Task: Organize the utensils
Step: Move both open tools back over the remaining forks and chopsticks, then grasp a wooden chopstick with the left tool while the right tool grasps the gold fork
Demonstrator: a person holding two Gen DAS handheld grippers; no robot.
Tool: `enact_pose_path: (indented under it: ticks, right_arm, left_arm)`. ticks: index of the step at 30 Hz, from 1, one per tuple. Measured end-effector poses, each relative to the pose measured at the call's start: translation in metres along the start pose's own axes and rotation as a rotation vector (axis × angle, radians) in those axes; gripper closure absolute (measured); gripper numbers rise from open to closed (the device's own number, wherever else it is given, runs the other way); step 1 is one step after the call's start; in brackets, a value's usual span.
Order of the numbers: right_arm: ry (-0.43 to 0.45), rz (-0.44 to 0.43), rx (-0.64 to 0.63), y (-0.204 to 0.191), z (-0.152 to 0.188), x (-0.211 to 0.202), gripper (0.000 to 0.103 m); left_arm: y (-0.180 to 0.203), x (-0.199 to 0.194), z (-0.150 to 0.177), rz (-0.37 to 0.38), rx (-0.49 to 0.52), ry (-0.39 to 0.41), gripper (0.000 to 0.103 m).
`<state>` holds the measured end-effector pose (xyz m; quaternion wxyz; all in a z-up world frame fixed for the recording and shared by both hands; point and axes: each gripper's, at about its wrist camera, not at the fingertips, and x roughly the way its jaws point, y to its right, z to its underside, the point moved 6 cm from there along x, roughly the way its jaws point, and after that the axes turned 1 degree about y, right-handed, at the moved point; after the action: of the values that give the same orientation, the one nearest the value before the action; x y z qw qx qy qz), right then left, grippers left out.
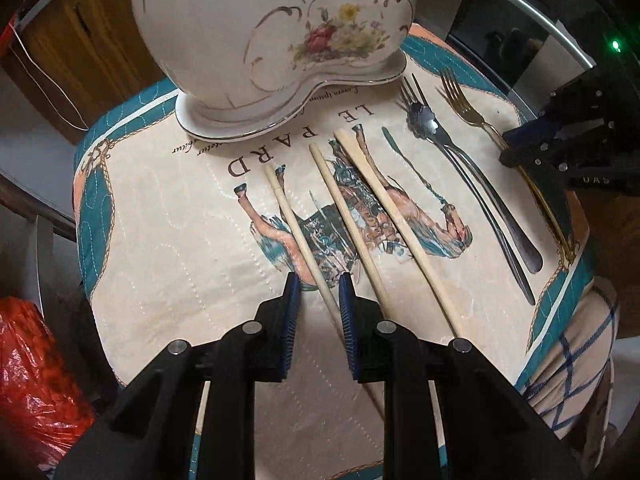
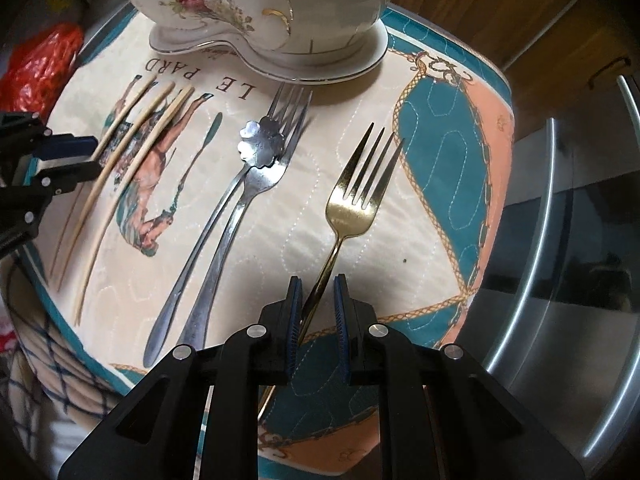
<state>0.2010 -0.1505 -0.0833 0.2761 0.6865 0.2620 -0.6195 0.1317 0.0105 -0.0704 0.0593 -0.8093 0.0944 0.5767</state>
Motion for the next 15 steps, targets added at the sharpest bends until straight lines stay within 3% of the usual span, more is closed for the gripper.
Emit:
enact_pose_path:
  ticks: [6, 15]
  right_arm:
    - [-0.017, -0.062, 0.059, 0.008, -0.001, 0.003, 0.087]
    - [-0.088, -0.083, 0.090, 0.012, -0.008, 0.006, 0.087]
  left_arm:
    - [0.000, 0.003, -0.002, 0.016, -0.027, -0.009, 0.086]
    - [-0.009, 0.007, -0.008, 0.042, -0.056, -0.056, 0.090]
